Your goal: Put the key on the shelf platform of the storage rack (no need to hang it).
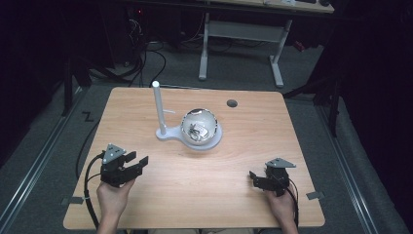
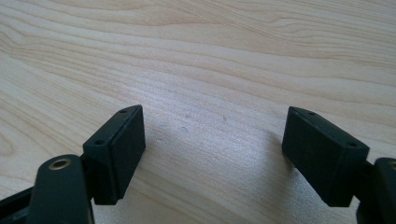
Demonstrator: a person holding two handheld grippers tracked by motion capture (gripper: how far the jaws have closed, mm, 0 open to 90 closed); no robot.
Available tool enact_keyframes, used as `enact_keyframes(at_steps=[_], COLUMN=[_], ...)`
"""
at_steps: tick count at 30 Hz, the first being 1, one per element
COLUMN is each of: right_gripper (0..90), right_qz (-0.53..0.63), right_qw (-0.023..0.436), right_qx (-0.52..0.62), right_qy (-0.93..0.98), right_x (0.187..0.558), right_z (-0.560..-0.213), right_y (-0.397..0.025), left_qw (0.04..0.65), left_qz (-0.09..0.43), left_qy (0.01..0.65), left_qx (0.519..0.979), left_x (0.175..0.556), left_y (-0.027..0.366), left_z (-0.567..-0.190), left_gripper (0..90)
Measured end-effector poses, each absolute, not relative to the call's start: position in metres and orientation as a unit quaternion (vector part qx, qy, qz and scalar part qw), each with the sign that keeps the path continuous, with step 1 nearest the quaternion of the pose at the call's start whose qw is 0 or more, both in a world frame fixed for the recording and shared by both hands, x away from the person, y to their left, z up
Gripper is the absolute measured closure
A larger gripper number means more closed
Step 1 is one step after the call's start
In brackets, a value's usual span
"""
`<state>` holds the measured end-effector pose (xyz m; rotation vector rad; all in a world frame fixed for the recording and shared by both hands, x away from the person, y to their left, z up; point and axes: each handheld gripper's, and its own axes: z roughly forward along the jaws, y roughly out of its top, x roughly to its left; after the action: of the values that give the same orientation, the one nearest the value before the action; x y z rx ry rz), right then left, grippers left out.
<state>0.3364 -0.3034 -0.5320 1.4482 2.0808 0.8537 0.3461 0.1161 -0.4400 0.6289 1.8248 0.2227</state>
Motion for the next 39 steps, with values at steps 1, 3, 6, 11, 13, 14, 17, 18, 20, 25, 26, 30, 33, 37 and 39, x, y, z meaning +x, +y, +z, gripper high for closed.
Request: enact_keyframes(at_steps=[1, 3, 6, 11, 13, 14, 17, 18, 20, 25, 26, 30, 33, 37, 39], right_gripper=[21.8, 21.8, 21.8, 21.8, 21.8, 21.8, 21.8, 21.8, 21.8, 21.8, 21.7, 21.8, 21.7, 21.8, 21.7], right_qz=[0.311, 0.311, 0.310, 0.310, 0.311, 0.310, 0.310, 0.310, 0.310, 0.311, 0.310, 0.310, 0.310, 0.310, 0.310], right_qw=[0.231, 0.231, 0.231, 0.231, 0.231, 0.231, 0.231, 0.231, 0.231, 0.231, 0.231, 0.231, 0.231, 0.231, 0.231], right_qx=[0.527, 0.527, 0.527, 0.527, 0.527, 0.527, 0.527, 0.527, 0.527, 0.527, 0.527, 0.527, 0.527, 0.527, 0.527], right_qy=[0.757, 0.757, 0.757, 0.757, 0.757, 0.757, 0.757, 0.757, 0.757, 0.757, 0.756, 0.757, 0.757, 0.757, 0.756], right_x=[0.336, 0.336, 0.336, 0.336, 0.336, 0.336, 0.336, 0.336, 0.336, 0.336, 0.336, 0.336, 0.336, 0.336, 0.336], right_z=[-0.532, -0.532, -0.532, -0.532, -0.532, -0.532, -0.532, -0.532, -0.532, -0.532, -0.532, -0.532, -0.532, -0.532, -0.532], right_y=[-0.303, -0.303, -0.303, -0.303, -0.303, -0.303, -0.303, -0.303, -0.303, -0.303, -0.303, -0.303, -0.303, -0.303, -0.303], left_qw=[0.562, 0.562, 0.559, 0.554, 0.551, 0.551, 0.546, 0.547, 0.543, 0.538, 0.537, 0.530, 0.529, 0.523, 0.524], left_qz=[0.093, 0.093, 0.095, 0.095, 0.093, 0.094, 0.090, 0.092, 0.092, 0.091, 0.092, 0.093, 0.099, 0.103, 0.109], left_qy=[0.778, 0.779, 0.780, 0.783, 0.787, 0.786, 0.791, 0.789, 0.792, 0.795, 0.796, 0.802, 0.798, 0.802, 0.799], left_qx=[0.264, 0.264, 0.265, 0.267, 0.262, 0.264, 0.261, 0.264, 0.263, 0.265, 0.265, 0.260, 0.272, 0.268, 0.275], left_x=[0.346, 0.347, 0.348, 0.350, 0.351, 0.351, 0.352, 0.352, 0.353, 0.354, 0.355, 0.356, 0.357, 0.359, 0.360], left_y=[0.116, 0.116, 0.117, 0.116, 0.115, 0.115, 0.114, 0.114, 0.112, 0.109, 0.108, 0.104, 0.103, 0.099, 0.097], left_z=[-0.441, -0.444, -0.448, -0.455, -0.457, -0.459, -0.463, -0.464, -0.467, -0.475, -0.476, -0.482, -0.489, -0.493, -0.497], left_gripper=[47.1, 47.0, 46.7, 46.4, 46.3, 46.2, 46.0, 45.9, 45.8, 45.5, 45.5, 45.4, 45.2, 45.1, 45.0])
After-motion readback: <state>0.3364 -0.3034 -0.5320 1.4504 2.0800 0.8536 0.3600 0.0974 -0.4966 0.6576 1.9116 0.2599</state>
